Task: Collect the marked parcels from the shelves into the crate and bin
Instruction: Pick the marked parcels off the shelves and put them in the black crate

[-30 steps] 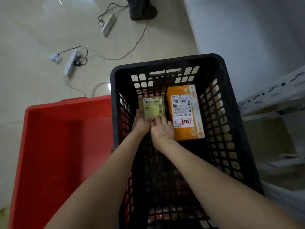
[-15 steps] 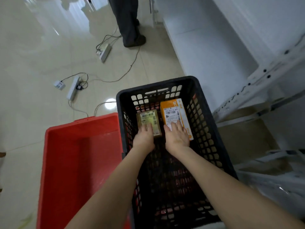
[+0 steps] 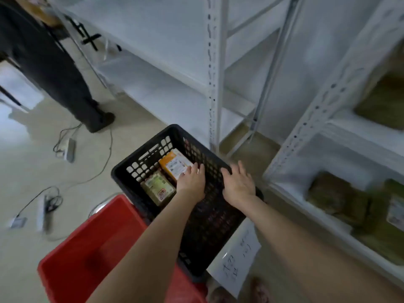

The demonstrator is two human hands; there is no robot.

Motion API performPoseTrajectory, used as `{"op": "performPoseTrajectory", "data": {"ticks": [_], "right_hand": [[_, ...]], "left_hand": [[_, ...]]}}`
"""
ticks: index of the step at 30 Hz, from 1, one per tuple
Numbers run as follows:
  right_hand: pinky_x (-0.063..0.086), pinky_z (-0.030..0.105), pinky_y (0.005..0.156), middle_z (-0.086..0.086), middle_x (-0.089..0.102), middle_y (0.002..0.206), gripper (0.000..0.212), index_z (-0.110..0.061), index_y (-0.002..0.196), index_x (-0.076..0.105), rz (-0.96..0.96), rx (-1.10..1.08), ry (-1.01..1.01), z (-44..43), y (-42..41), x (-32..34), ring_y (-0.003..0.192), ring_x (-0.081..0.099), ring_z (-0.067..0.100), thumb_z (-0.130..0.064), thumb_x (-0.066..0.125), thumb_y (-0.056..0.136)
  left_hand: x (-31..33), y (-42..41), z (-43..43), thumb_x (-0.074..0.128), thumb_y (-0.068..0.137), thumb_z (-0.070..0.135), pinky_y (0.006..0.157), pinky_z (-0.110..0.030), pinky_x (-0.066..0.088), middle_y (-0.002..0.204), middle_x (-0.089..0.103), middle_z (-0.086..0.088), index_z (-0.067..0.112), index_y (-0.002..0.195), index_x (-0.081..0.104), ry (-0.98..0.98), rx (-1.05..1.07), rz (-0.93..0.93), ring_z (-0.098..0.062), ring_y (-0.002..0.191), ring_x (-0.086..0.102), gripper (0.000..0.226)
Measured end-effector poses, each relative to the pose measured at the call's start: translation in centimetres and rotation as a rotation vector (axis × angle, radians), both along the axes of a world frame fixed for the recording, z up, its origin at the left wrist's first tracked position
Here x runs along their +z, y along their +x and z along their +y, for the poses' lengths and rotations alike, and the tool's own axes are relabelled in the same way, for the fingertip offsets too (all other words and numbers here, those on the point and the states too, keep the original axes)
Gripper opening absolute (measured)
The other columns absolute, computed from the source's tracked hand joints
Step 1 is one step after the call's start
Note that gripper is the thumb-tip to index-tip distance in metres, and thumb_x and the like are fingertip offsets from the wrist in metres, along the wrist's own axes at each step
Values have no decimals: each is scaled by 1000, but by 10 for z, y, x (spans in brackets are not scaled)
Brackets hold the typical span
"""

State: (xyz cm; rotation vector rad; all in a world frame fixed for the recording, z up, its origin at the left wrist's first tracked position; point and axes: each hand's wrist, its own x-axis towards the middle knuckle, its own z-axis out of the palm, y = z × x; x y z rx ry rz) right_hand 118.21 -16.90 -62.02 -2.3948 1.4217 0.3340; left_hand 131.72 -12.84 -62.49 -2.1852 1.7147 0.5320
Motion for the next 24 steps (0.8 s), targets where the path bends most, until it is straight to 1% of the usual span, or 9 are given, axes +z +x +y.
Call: {"op": "performPoseTrajectory", "data": {"ticks": [2,5,9,11,14,17,19,21,24], "right_hand": [[21,43,115,8,15,156,64,-21,148,24,-13,-86,-36,5,-37,18,147,0,31,-23,55,93],[19,43,116,8,15,157,63,-20,149,24,-10,-215,-71,16,-102,43,147,1,31,-30,55,94],[24,41,113,9,23,153,58,-21,145,30,-31,-384,-147,43,-201,71,145,10,31,-34,54,93],[24,41,113,9,24,152,61,-20,145,31,-21,-474,-173,63,-255,86,145,11,31,-34,57,91],[23,41,114,8,24,153,63,-23,144,32,-13,-603,-230,100,-338,111,145,13,30,-35,60,88],[24,42,114,9,26,150,55,-20,142,34,-2,-711,-271,145,-427,141,143,17,31,-23,53,90],[28,42,111,11,29,147,50,-17,140,36,5,-763,-329,177,-485,161,139,23,31,-21,49,92],[29,42,111,11,26,151,53,-18,143,33,4,-815,-390,208,-541,183,141,21,30,-23,49,93],[28,40,112,9,26,151,55,-19,144,31,23,-881,-466,253,-617,218,144,17,28,-25,52,93]], "left_hand": [[19,-33,-8,69,84,30,114,-41,28,159,8,-11,10,153,3,-34,-98,-1,-28,146,13,97],[45,-94,-19,69,82,35,113,-42,30,155,18,-10,11,152,10,-88,-239,16,-28,143,19,94],[77,-190,-16,67,81,48,110,-43,33,153,21,-9,14,150,12,-116,-417,8,-27,141,24,95],[93,-244,-7,67,80,52,109,-43,33,153,21,-8,14,150,10,-140,-516,-5,-27,140,26,98],[122,-330,15,67,80,50,109,-43,33,154,20,-6,15,151,10,-182,-611,21,-27,140,27,98],[151,-420,48,64,82,47,108,-42,33,154,22,-8,15,150,14,-246,-725,58,-27,140,26,90],[168,-479,71,61,85,45,107,-42,35,153,23,-8,15,150,16,-301,-808,61,-26,140,28,85],[189,-538,93,62,86,43,106,-42,34,154,22,-8,15,150,15,-355,-883,81,-27,139,28,85],[230,-621,129,63,85,49,107,-42,34,158,16,-8,16,151,12,-442,-992,113,-27,141,26,90]]}}
